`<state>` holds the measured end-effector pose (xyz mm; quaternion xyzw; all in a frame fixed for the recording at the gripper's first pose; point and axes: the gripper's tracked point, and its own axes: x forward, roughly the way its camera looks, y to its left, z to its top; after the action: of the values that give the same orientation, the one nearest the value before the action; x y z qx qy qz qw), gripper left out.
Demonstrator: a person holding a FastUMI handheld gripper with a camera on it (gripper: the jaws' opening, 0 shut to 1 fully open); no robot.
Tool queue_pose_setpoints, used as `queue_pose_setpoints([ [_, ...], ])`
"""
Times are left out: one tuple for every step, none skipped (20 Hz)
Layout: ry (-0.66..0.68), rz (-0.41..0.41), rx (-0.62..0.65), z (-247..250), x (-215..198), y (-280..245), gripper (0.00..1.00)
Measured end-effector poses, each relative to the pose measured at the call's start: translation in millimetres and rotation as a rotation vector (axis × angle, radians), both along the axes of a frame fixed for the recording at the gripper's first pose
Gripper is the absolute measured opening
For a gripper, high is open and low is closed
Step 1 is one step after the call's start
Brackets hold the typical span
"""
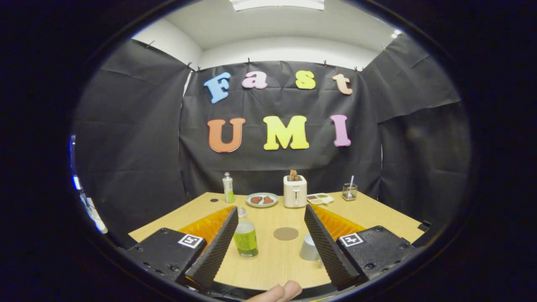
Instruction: Take the bottle from table, then pour the juice into the cup, finally place the bottle on the coaster
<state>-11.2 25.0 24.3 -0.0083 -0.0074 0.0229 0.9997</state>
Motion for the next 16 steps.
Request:
queue_pose_setpoints([
  [0.009,-0.002,-0.003,-2.1,0.1,0.5,1.00],
  [0.013,0.000,-0.010,-1.4,-0.2,2.2,1.00],
  [0.008,-0.003,-0.014,1.5,0.3,3.3,1.00],
  [-0.001,-0.012,-0.014,4.4,1.4,2.3,1.00],
  [-0.007,-0.015,-0.016,3.1,3.0,2.9,1.00],
  [-0.007,-0.016,-0.017,1.3,4.5,4.4,1.00],
  [-0.002,-0.017,-0.018,-3.1,8.0,6.3,1.00],
  [0.006,-0.020,-0.018,-7.1,10.9,8.1,1.00],
  [0.013,-0.021,-0.020,-12.0,15.1,10.4,1.00],
  [0.013,-0.020,-0.022,-15.9,18.4,13.5,1.00],
  [0.012,-0.015,-0.023,-20.6,24.1,16.9,1.00],
  [0.013,-0.010,-0.018,-25.9,30.1,20.0,1.00],
  [0.022,-0.003,-0.014,-33.3,37.4,24.4,1.00],
  [0.038,0.004,-0.011,-41.8,45.6,28.6,1.00],
  [0.052,0.009,-0.009,-49.6,52.0,33.1,1.00],
  [0.056,0.021,-0.010,-55.2,56.9,38.8,1.00],
])
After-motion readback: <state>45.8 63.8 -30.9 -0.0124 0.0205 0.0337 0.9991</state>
